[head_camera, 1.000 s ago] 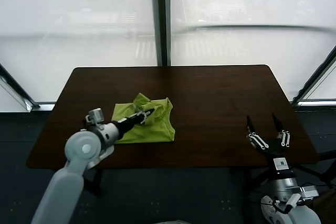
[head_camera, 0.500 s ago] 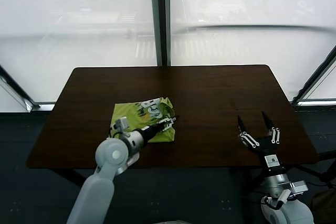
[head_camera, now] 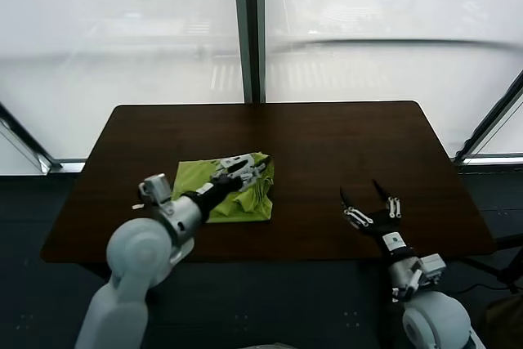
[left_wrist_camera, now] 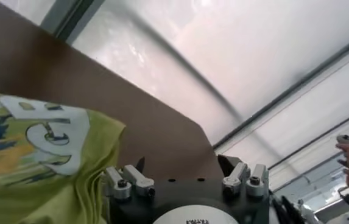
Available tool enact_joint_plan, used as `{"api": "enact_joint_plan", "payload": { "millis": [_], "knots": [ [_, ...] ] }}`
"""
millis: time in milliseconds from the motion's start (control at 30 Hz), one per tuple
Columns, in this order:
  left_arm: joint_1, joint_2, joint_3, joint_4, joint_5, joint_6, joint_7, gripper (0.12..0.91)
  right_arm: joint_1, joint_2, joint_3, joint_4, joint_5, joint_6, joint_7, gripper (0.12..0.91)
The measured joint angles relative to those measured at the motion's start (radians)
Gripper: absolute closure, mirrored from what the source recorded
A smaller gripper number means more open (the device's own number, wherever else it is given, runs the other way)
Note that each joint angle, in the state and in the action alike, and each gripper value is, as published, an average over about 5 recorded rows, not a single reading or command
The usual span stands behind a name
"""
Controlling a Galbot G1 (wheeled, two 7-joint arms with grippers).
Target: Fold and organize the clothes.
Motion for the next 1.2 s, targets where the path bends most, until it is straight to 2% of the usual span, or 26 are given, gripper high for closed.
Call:
{"api": "enact_joint_plan", "payload": {
  "millis": [100,367,500,667,767,1000,1200],
  "knots": [
    [0.015,0.040,-0.048,-0.015,0.018,0.000,-0.001,0.123,0.095,-0.027,-0.107,-0.025,-0.058,-0.023,-0.011,0.118],
    [0.065,0.067,-0.118,-0.026,0.104,0.000,-0.001,0.123,0.319,-0.075,-0.400,-0.128,-0.283,-0.021,-0.095,0.118],
    [0.087,0.065,-0.141,-0.027,0.118,0.000,-0.001,0.123,0.408,-0.080,-0.502,-0.171,-0.327,-0.025,-0.106,0.118],
    [0.105,0.066,-0.164,-0.032,0.120,0.000,0.000,0.123,0.496,-0.065,-0.578,-0.226,-0.342,-0.029,-0.111,0.138],
    [0.112,0.068,-0.176,-0.034,0.120,0.000,0.000,0.123,0.531,-0.057,-0.603,-0.254,-0.343,-0.030,-0.111,0.226],
    [0.125,0.068,-0.193,-0.034,0.120,0.000,0.001,0.123,0.560,-0.054,-0.631,-0.290,-0.345,-0.030,-0.114,0.625],
    [0.127,0.068,-0.197,-0.034,0.120,0.000,0.001,0.123,0.553,-0.068,-0.627,-0.285,-0.335,-0.030,-0.114,0.818]
  ]
}}
